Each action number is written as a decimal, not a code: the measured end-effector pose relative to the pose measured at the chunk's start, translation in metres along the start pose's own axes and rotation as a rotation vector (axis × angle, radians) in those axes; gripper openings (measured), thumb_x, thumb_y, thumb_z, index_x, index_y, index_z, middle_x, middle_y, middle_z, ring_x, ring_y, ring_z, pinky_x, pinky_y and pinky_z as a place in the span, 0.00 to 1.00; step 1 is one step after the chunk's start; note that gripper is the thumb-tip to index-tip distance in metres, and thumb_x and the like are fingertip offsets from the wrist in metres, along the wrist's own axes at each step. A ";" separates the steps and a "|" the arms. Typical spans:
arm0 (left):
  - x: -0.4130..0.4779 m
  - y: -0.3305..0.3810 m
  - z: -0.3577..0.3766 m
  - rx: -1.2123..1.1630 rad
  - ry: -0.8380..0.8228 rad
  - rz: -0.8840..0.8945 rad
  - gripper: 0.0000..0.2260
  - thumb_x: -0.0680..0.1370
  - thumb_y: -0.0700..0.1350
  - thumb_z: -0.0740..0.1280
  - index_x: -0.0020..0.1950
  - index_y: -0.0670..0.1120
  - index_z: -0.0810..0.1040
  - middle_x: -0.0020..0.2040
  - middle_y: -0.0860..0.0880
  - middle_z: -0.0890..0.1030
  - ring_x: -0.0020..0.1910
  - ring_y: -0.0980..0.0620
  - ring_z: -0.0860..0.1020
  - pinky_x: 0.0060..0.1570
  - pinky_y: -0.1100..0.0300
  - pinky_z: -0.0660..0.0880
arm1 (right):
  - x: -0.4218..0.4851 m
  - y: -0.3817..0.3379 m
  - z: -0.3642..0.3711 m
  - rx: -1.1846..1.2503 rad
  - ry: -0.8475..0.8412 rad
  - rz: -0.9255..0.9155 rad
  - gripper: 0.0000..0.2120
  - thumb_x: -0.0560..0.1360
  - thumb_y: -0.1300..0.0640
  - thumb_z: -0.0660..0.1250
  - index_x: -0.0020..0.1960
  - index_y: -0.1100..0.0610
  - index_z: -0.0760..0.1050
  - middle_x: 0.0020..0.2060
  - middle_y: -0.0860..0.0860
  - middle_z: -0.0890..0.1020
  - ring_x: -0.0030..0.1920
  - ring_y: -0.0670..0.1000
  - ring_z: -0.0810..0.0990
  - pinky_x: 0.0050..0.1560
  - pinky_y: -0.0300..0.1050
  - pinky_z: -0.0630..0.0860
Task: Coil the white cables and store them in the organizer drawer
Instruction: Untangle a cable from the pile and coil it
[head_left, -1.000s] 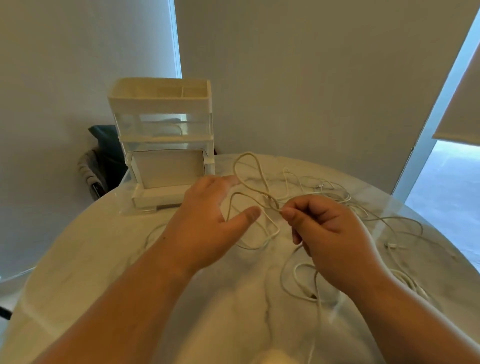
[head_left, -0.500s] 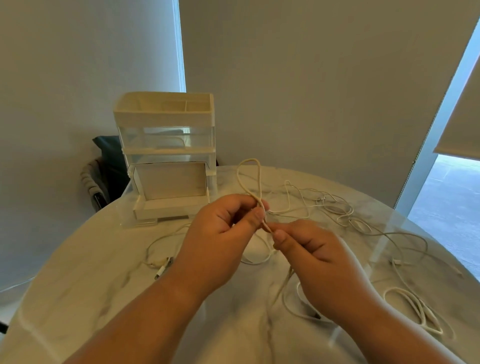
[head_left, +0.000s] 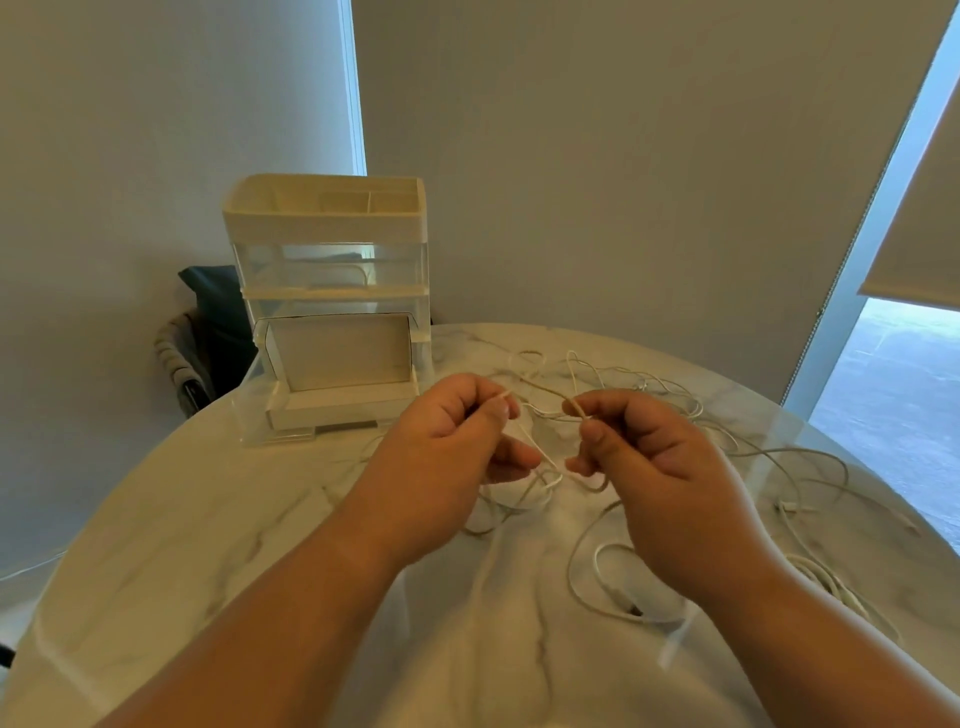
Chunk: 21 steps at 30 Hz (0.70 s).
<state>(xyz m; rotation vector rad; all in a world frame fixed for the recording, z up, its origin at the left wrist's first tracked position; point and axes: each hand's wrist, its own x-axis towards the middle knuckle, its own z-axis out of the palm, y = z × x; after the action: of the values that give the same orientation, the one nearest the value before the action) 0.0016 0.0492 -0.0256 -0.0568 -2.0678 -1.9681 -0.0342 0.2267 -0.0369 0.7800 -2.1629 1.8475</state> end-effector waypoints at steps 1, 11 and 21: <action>0.001 0.001 -0.002 -0.002 0.019 -0.012 0.09 0.83 0.43 0.61 0.46 0.47 0.79 0.31 0.48 0.80 0.33 0.49 0.79 0.38 0.56 0.79 | 0.001 -0.001 -0.002 -0.001 0.023 -0.016 0.13 0.80 0.59 0.66 0.49 0.41 0.82 0.35 0.45 0.82 0.38 0.46 0.80 0.46 0.48 0.79; 0.000 0.003 -0.020 0.611 0.089 0.290 0.04 0.77 0.49 0.71 0.48 0.57 0.84 0.44 0.57 0.79 0.46 0.61 0.77 0.45 0.67 0.74 | 0.000 -0.010 0.000 0.212 0.018 -0.058 0.08 0.70 0.53 0.68 0.41 0.42 0.84 0.35 0.43 0.83 0.37 0.39 0.79 0.42 0.32 0.75; 0.008 0.004 -0.025 0.174 0.277 0.047 0.10 0.78 0.48 0.70 0.44 0.42 0.76 0.31 0.49 0.79 0.28 0.55 0.76 0.30 0.60 0.77 | -0.014 -0.021 0.006 0.193 -0.482 0.008 0.06 0.75 0.60 0.70 0.49 0.55 0.85 0.27 0.40 0.79 0.29 0.37 0.76 0.33 0.26 0.70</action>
<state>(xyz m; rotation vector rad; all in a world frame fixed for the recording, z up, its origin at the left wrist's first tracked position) -0.0009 0.0237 -0.0190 0.1909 -2.0232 -1.6559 -0.0105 0.2227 -0.0265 1.3824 -2.2644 2.0608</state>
